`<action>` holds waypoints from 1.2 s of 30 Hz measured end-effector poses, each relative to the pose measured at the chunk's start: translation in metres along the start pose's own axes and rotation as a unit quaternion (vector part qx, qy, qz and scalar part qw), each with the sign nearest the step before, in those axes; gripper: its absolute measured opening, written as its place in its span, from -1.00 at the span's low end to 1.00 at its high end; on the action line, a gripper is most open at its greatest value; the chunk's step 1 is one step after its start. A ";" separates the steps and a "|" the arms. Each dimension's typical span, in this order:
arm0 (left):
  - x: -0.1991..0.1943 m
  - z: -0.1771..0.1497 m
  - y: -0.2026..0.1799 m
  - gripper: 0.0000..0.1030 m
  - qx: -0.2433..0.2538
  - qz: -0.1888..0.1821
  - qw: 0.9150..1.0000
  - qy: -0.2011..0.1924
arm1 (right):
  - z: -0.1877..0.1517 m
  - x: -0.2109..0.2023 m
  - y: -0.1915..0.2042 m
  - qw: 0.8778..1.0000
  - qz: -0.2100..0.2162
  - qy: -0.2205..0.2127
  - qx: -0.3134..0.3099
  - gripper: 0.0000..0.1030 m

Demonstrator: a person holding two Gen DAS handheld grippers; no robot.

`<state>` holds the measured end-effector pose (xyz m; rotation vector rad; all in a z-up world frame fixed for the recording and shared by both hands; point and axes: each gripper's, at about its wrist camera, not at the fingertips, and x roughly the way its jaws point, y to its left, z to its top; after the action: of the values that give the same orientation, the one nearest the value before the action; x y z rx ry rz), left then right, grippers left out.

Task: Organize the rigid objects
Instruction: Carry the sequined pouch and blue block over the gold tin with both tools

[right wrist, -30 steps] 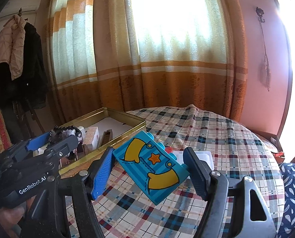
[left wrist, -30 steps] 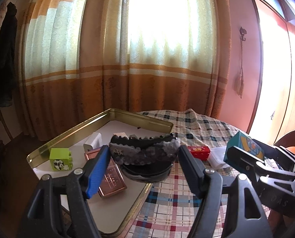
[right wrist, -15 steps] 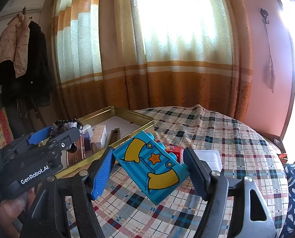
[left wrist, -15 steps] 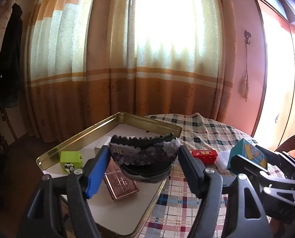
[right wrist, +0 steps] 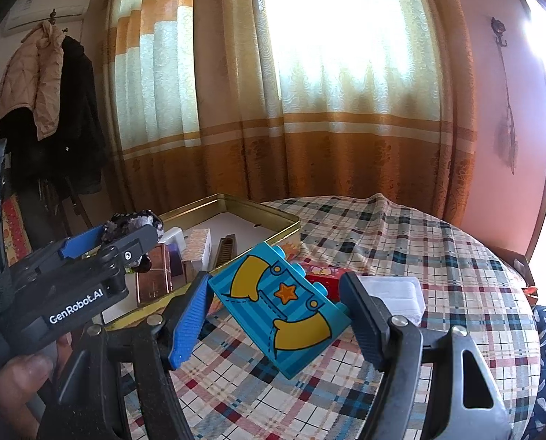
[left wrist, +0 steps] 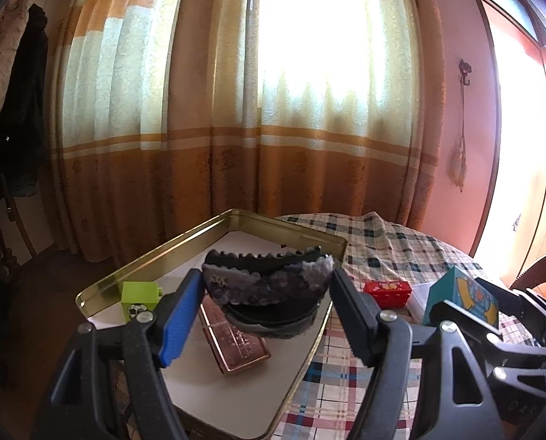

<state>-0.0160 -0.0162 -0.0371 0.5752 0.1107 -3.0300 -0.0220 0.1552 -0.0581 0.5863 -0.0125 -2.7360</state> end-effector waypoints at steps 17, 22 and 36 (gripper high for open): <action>0.003 0.010 0.034 0.37 -0.032 0.033 0.999 -0.003 | 0.005 0.006 0.009 1.000 0.024 0.008 -0.005 0.41; 0.006 0.016 0.051 0.37 -0.041 0.050 0.998 0.001 | 0.018 0.011 0.018 0.999 0.043 0.010 -0.003 0.41; 0.023 0.023 0.093 0.38 -0.063 0.100 0.992 0.036 | 0.041 0.072 0.066 0.993 0.095 0.064 -0.023 0.41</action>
<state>-0.0389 -0.1119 -0.0299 0.6440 0.2301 -2.7861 -0.0787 0.0667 -0.0440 0.7093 0.0249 -2.5043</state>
